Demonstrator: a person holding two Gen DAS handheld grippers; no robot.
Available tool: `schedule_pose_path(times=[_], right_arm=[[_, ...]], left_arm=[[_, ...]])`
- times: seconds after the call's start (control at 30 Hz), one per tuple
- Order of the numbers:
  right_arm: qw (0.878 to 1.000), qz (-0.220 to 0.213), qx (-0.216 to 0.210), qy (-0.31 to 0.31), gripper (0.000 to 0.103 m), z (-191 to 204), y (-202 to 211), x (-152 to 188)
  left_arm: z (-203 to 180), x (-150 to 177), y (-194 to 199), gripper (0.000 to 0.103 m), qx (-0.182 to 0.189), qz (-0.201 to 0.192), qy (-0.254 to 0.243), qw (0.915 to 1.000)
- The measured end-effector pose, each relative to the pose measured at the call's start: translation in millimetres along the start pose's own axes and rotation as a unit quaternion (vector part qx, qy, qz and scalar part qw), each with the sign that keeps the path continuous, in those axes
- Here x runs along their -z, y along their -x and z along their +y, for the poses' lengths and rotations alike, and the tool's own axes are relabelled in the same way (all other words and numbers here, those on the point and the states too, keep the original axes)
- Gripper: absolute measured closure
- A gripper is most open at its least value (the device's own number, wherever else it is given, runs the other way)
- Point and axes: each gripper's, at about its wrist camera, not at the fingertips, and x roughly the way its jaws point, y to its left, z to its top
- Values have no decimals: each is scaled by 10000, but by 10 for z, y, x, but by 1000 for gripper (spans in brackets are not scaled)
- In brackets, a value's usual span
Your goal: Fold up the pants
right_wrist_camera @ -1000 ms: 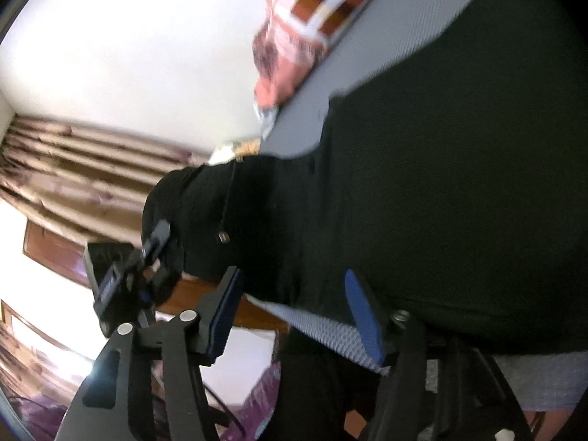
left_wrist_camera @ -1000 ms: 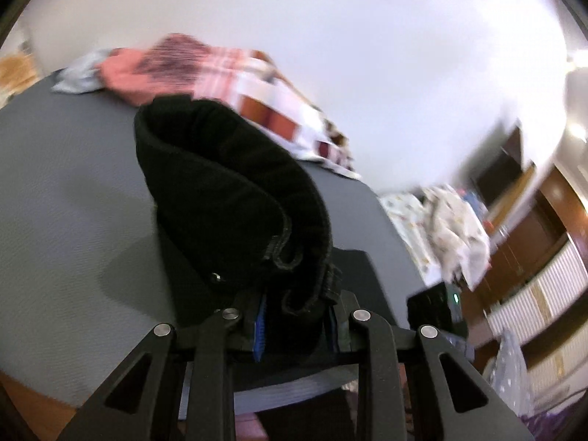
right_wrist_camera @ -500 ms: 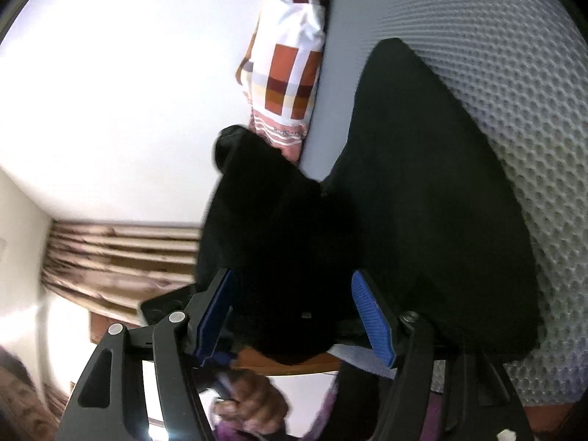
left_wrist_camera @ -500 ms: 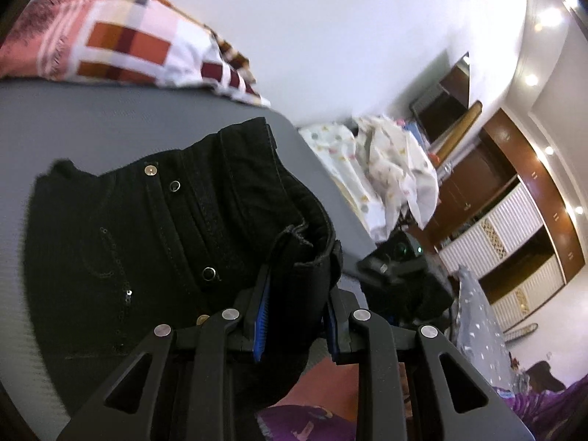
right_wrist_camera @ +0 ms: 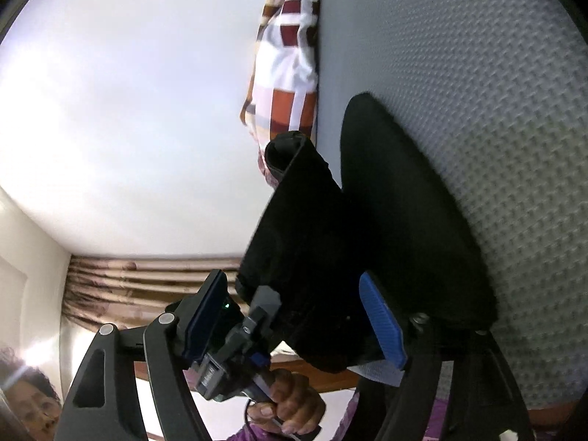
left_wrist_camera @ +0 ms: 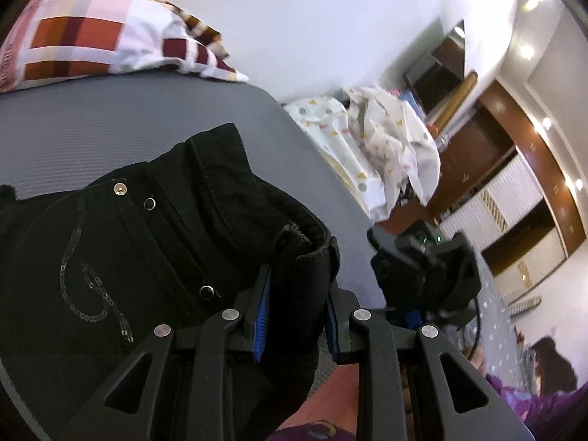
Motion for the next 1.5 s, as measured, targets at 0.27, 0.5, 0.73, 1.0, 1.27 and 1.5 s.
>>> schedule_pose_path(times=[0.27, 0.5, 0.73, 1.0, 1.27, 1.5], right_arm=[[9967, -250, -371, -672, 24, -289, 154, -38], [9959, -807, -200, -361, 18, -94, 640, -224], [9942, -927, -310, 446, 19, 433, 974, -197], [9987, 259, 224, 380, 22, 292, 380, 283], [9957, -45, 823, 419, 22, 217, 275, 163], [9695, -293, 2058, 1298, 28, 460, 43, 272]], left_arm=[[-137, 105, -378, 62, 123, 377, -433, 9983], [-360, -57, -49, 33, 447, 27, -448, 9980], [18, -70, 872, 17, -110, -744, -98, 9971], [613, 609, 1344, 17, -1239, -380, 438, 9906], [931, 928, 1451, 17, -1258, -435, 1046, 9856], [902, 968, 1470, 17, -1201, -422, 1017, 9866]])
